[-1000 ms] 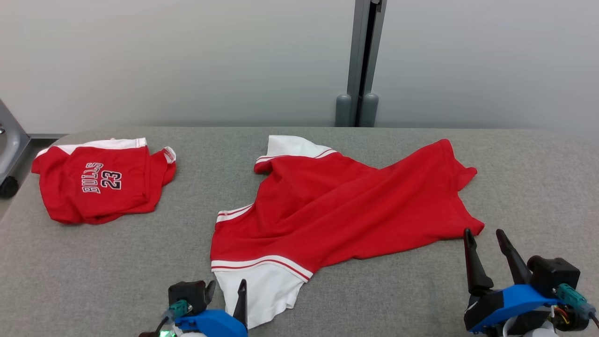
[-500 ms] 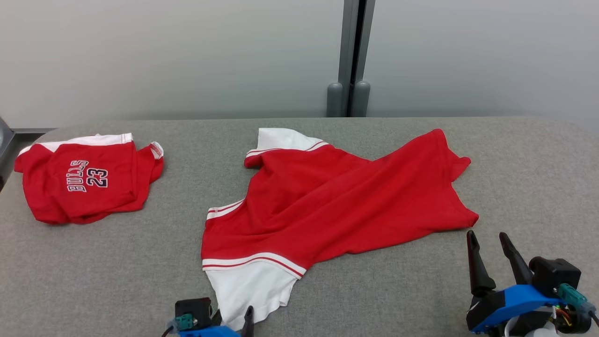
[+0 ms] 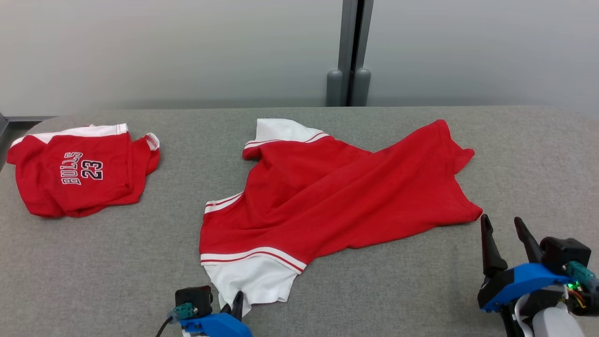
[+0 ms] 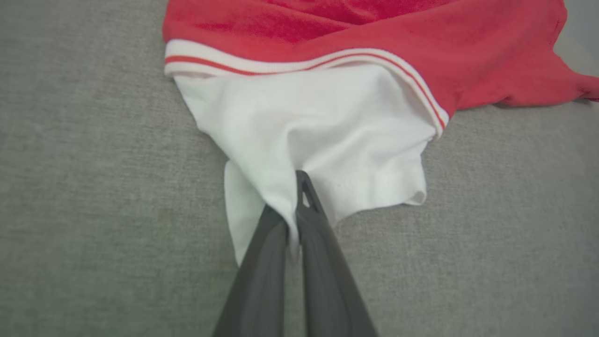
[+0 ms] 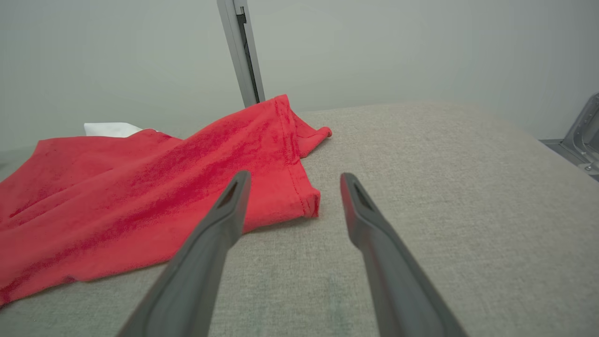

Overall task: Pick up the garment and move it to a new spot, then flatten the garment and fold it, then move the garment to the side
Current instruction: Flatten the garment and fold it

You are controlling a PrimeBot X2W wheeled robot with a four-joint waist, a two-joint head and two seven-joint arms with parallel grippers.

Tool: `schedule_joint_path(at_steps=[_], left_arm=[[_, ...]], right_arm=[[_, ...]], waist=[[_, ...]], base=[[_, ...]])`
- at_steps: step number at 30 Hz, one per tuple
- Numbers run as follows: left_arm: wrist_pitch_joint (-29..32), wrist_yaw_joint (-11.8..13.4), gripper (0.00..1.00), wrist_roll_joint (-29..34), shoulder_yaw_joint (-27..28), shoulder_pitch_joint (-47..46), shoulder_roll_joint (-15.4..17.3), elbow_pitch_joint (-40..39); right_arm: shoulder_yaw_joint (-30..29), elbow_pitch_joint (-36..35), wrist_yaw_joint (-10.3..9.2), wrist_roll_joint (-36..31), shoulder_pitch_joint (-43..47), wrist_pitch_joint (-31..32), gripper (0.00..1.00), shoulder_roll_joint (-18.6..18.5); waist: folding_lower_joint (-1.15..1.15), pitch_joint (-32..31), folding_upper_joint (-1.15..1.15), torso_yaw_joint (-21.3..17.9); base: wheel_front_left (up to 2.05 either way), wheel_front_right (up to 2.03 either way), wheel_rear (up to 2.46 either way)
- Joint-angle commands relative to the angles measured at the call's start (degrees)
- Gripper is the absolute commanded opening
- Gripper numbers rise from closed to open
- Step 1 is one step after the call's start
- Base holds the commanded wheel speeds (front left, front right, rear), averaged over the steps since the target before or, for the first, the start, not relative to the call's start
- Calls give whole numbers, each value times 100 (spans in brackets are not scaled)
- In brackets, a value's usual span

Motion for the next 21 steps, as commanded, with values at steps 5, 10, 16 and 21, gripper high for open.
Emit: schedule_joint_path(at_steps=[5, 10, 16, 21], left_arm=[[-249, -42, 0, 32, 33, -257, -27, -169], [-325, -41, 0, 111, -20, -386, -11, -399], [-347, 16, 0, 209, -83, -471, 42, -751], [-328, 43, 0, 235, -116, -457, 89, -960]], right_arm=[[-577, 436, 1, -560, -598, 304, 100, -12], [-886, 896, 1, -825, -1010, 606, 100, -88], [-1203, 1705, 1, -981, -1558, 995, 100, -149], [-1333, 2355, 1, -1009, -1904, 1091, 100, -179]], waist=[[0, 214, 0, 208], [0, 387, 0, 368], [0, 629, 0, 556], [0, 713, 0, 622]], base=[[0, 0, 0], [0, 0, 0], [0, 0, 0], [0, 0, 0]])
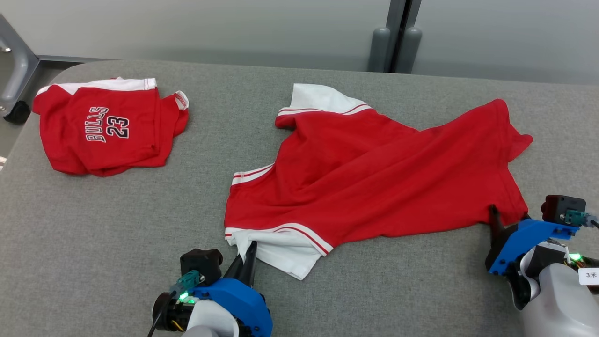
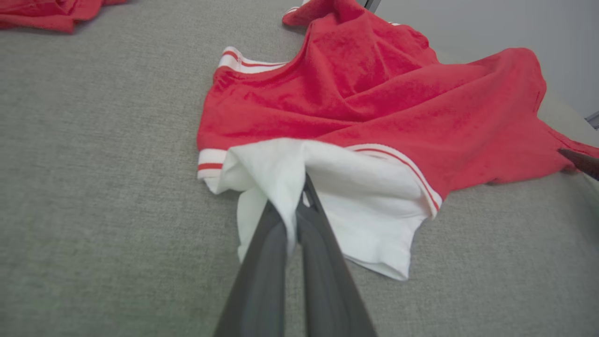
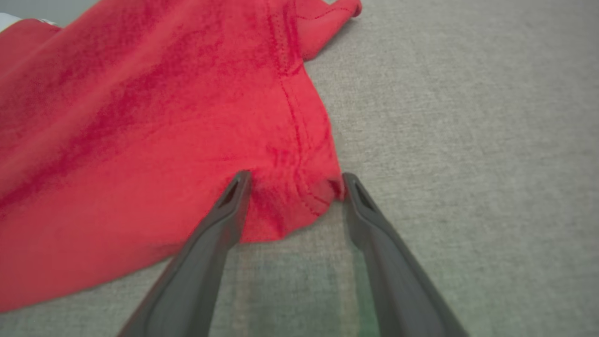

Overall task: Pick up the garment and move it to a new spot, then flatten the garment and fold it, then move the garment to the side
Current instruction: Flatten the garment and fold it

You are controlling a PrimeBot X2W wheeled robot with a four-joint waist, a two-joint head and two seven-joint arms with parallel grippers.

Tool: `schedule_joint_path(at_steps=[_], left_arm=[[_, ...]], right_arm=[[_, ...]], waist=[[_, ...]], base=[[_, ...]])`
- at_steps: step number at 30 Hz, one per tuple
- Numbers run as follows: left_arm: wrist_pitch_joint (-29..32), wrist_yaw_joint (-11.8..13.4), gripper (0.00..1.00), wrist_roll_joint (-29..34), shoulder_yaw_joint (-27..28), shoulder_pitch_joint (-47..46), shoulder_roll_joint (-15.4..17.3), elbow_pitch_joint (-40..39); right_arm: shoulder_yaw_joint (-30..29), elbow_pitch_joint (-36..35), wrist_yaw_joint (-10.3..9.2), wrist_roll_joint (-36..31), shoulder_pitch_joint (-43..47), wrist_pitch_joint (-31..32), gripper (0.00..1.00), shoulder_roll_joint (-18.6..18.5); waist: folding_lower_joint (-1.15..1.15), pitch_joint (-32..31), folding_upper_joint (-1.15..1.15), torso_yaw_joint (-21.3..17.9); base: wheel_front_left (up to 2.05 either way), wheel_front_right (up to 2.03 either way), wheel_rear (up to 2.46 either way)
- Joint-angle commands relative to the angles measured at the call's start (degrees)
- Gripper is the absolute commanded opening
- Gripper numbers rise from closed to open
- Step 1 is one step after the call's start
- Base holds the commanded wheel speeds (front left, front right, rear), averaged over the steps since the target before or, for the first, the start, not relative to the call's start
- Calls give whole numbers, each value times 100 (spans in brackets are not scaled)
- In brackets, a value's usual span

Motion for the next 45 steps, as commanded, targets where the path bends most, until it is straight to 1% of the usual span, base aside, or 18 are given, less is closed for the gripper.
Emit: schedule_joint_path(at_steps=[1, 2, 4, 5, 8, 13, 17, 21, 24, 26, 28, 30, 32, 34, 36, 39, 42, 45], left_arm=[[-5, 13, 0, 40, -2, -27, 40, -59], [-3, 29, 0, 47, -5, -17, 44, -85], [0, 47, 0, 53, -10, 7, 62, -127], [-5, 59, 0, 53, -10, 18, 74, -142], [-59, 97, 0, 53, 6, 30, 91, -199], [-210, 133, 0, 42, 69, -81, 106, -328], [-384, 76, 0, -120, 268, -234, 66, -541], [-500, -59, 0, -388, 526, -460, 65, -947], [-486, -146, 0, -548, 726, -670, 153, -1402], [-462, -170, 0, -636, 863, -792, 222, -1770], [-388, -178, 0, -694, 994, -919, 331, -2171], [-278, -175, 0, -751, 1093, -1022, 440, -2587], [-143, -118, 0, -807, 1207, -1109, 556, -3027], [17, -62, 0, -857, 1305, -1210, 653, -3480], [206, 8, 0, -905, 1393, -1332, 757, -3909], [538, 124, 0, -977, 1505, -1479, 893, -4503], [855, 248, 0, -976, 1558, -1684, 1059, -4927], [1111, 344, 0, -891, 1618, -1840, 1221, -5140]], right_arm=[[-36, 123, 1, -21, -135, -15, 100, -42], [-45, 232, 1, 4, -194, -30, 100, -37], [-46, 430, 1, 30, -281, -58, 68, -31], [-44, 511, 2, 37, -322, -69, 45, -30], [-16, 703, 2, 57, -479, -180, 0, -51], [120, 816, 1, 229, -752, -576, 0, -69], [462, 811, 1, 601, -894, -841, 0, -31], [960, 522, 1, 1157, -949, -992, 0, -45], [1426, 22, 1, 1691, -855, -935, 0, -132], [1747, -496, 1, 2077, -711, -861, 0, -240], [2003, -1156, 1, 2464, -538, -721, 0, -376], [2159, -1926, 1, 2795, -341, -528, 0, -528], [2209, -2772, 1, 3037, -78, -284, 0, -690], [2153, -3661, 1, 3195, 207, -2, 0, -781], [2024, -4561, 1, 3307, 501, 336, 0, -789], [1837, -5800, 1, 3393, 899, 894, 0, -691], [1637, -6783, 1, 3308, 1215, 1414, 0, -602], [1520, -7453, 1, 3214, 1426, 1827, 0, -518]], waist=[[-1, 15, -1, 18], [-1, 18, -1, 23], [-1, 17, -1, 26], [-1, 15, -1, 25], [-1, 9, -1, 17], [-1, -31, -1, -50], [-1, -165, -1, -162], [-1, -374, -1, -312], [-1, -553, -1, -433], [-1, -698, -1, -523], [-1, -845, -1, -612], [-1, -988, -1, -693], [-1, -1125, -1, -779], [-1, -1223, -1, -856], [-1, -1282, -1, -936], [-1, -1343, -1, -1063], [-1, -1331, -1, -1153], [-1, -1277, -1, -1228]], base=[[0, 0, 0], [0, 0, 0], [0, 0, 0], [0, 0, 0], [0, 0, 0], [0, 0, 0], [0, 0, 0], [0, 0, 0], [0, 0, 0], [0, 0, 0], [0, 0, 0], [0, 0, 0], [0, 0, 0], [0, 0, 0], [0, 0, 0], [0, 0, 0], [0, 0, 0], [0, 0, 0]])
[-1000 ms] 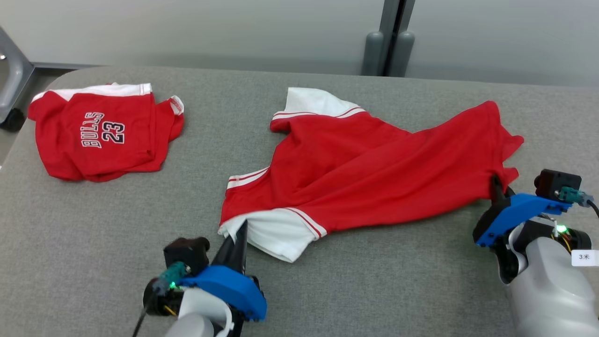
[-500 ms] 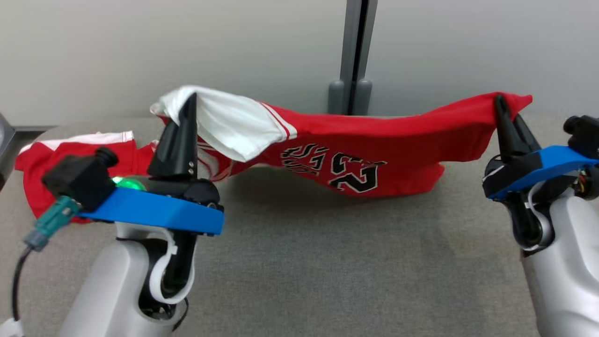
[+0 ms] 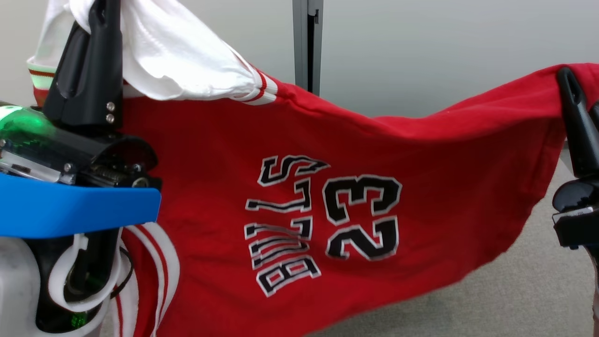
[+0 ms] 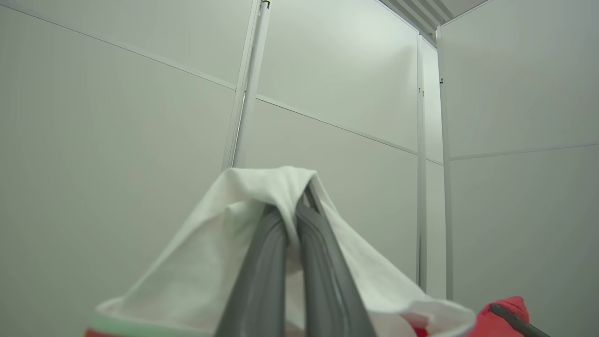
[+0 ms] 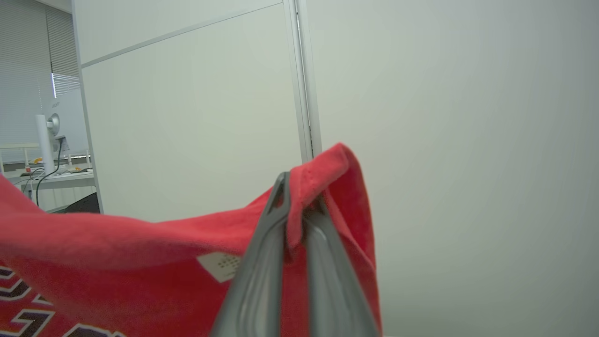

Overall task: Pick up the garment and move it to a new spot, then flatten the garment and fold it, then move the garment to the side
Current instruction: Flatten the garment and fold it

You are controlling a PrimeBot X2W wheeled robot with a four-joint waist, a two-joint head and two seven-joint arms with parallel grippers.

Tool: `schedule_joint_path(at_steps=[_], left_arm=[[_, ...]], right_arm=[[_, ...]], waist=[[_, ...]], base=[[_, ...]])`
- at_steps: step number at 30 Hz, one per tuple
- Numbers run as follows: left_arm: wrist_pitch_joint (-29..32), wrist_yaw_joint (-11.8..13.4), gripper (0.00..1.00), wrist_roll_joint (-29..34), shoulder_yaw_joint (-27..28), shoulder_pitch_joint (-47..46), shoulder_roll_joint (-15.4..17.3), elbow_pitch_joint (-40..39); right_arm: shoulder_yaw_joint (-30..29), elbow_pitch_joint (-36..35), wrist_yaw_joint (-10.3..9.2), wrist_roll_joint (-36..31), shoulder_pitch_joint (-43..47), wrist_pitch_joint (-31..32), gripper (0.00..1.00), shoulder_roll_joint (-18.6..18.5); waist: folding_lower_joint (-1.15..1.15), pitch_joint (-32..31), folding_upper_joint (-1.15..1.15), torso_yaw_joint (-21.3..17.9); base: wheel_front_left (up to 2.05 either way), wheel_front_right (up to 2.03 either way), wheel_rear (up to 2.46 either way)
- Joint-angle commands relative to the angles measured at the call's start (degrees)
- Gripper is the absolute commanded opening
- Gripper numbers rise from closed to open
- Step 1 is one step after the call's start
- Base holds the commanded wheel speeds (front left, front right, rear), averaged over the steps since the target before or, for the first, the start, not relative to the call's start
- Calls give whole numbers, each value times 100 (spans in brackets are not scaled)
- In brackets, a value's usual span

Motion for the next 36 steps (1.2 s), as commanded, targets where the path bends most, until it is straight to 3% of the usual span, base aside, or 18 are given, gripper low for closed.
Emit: schedule_joint_path(at_steps=[1, 6, 9, 13, 18, 23, 27, 36], left_arm=[[130, 66, 0, 56, 45, -113, 94, -64], [408, 122, 0, 73, -8, -346, 196, -12], [556, 14, 0, 143, -142, -603, 267, 236], [640, -123, 0, 214, -163, -1366, 272, 751], [441, -265, 0, 359, -80, -2454, 163, 1726], [-277, -712, 0, 792, -259, -4041, -47, 3205], [-856, -928, 0, 1006, -382, -4789, -273, 4302], [-1678, -1268, 0, 986, -725, -4482, -721, 5870]], right_arm=[[-51, -274, 1, -73, 164, 194, 0, 69], [-222, -651, 1, -132, 162, 497, 0, 195], [-231, -504, 2, -7, -142, 561, 0, 311], [-215, 13, 2, -156, -892, 463, 0, 166], [-136, 1029, 2, -438, -2197, 245, 0, 0], [29, 2750, 1, -1070, -3982, -407, 0, -49], [49, 4036, 1, -1538, -5015, -1117, 0, 73], [28, 6316, 1, -2190, -5279, -2296, 0, 198]], waist=[[1, 50, 0, -41], [1, 388, 0, -57], [1, 775, 0, -33], [1, 1459, 0, 20], [1, 2077, 0, 27], [1, 2597, 0, 36], [1, 2884, 0, 142], [1, 3459, 0, 468]], base=[[0, 0, 0], [0, 0, 0], [0, 0, 0], [0, 0, 0], [0, 0, 0], [0, 0, 0], [0, 0, 0], [0, 0, 0]])
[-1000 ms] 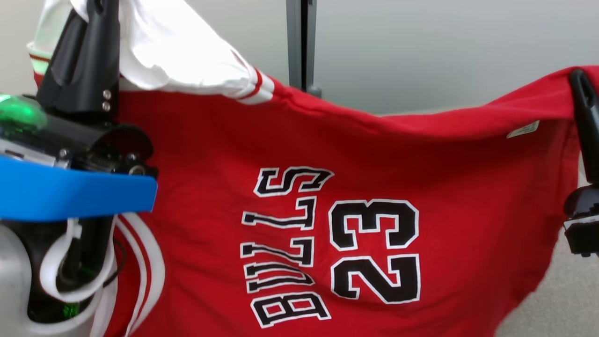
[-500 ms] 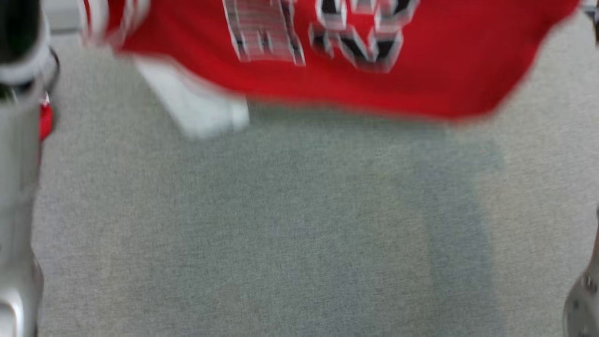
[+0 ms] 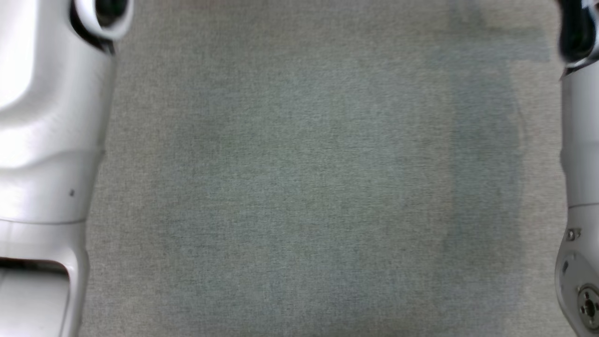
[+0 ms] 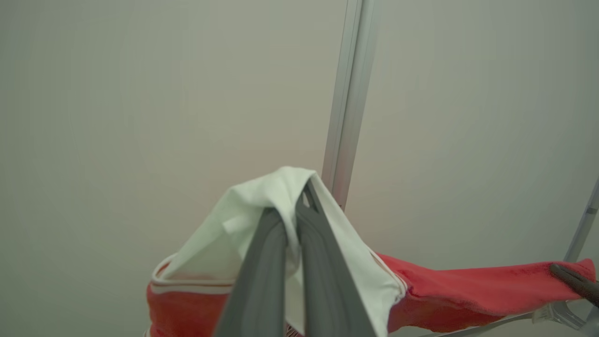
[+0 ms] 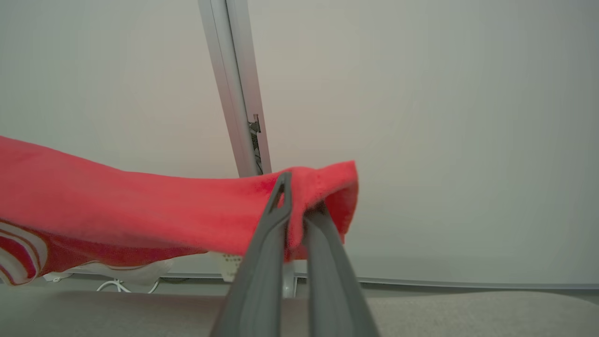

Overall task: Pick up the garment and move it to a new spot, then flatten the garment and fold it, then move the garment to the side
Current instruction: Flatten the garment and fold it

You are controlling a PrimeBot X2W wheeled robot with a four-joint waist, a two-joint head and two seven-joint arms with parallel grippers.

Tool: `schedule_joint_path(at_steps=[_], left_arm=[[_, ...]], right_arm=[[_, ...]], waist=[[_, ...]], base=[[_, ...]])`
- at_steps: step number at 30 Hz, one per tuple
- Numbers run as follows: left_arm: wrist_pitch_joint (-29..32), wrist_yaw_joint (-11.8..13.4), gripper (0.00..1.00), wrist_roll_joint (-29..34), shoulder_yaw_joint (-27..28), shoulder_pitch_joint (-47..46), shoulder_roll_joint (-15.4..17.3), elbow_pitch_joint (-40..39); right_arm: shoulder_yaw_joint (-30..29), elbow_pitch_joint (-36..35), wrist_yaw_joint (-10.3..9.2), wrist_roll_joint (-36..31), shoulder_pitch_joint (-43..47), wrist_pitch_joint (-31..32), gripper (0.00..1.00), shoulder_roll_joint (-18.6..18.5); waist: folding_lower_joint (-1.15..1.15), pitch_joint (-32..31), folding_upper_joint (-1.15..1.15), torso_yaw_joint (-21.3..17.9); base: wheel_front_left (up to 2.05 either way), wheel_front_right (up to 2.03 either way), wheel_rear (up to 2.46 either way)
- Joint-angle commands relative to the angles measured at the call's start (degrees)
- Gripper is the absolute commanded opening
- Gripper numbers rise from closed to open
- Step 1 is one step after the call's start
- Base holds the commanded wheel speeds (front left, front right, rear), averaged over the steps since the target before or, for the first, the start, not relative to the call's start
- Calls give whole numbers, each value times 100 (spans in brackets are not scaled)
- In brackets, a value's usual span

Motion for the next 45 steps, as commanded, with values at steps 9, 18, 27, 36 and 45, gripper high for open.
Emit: schedule_joint_path(at_steps=[9, 18, 27, 36, 45], left_arm=[[-416, -216, 0, -350, -113, 974, -60, 563], [-505, -224, 0, -836, 92, 2186, 5, 156], [-326, 29, 0, -1130, -13, 4119, 146, -1224], [78, 733, 0, -1262, -167, 6344, 437, -2964], [489, 1321, 0, -1363, -346, 7749, 652, -4047]], right_arm=[[238, 1257, 1, 252, 569, -792, 0, 94], [646, 1102, 1, 1121, 1349, -1000, 0, -11], [1018, 97, 1, 1669, 2907, -1027, 0, -293], [638, -1412, 1, 1621, 4872, -799, 0, -197], [-67, -2914, 1, 1242, 6796, -131, 0, 365]], waist=[[-1, 160, -2, 82], [-1, -338, -2, 9], [-1, -1351, -2, 113], [-1, -2130, -2, 180], [-1, -2415, -2, 335]], base=[[0, 0, 0], [0, 0, 0], [0, 0, 0], [0, 0, 0], [0, 0, 0]])
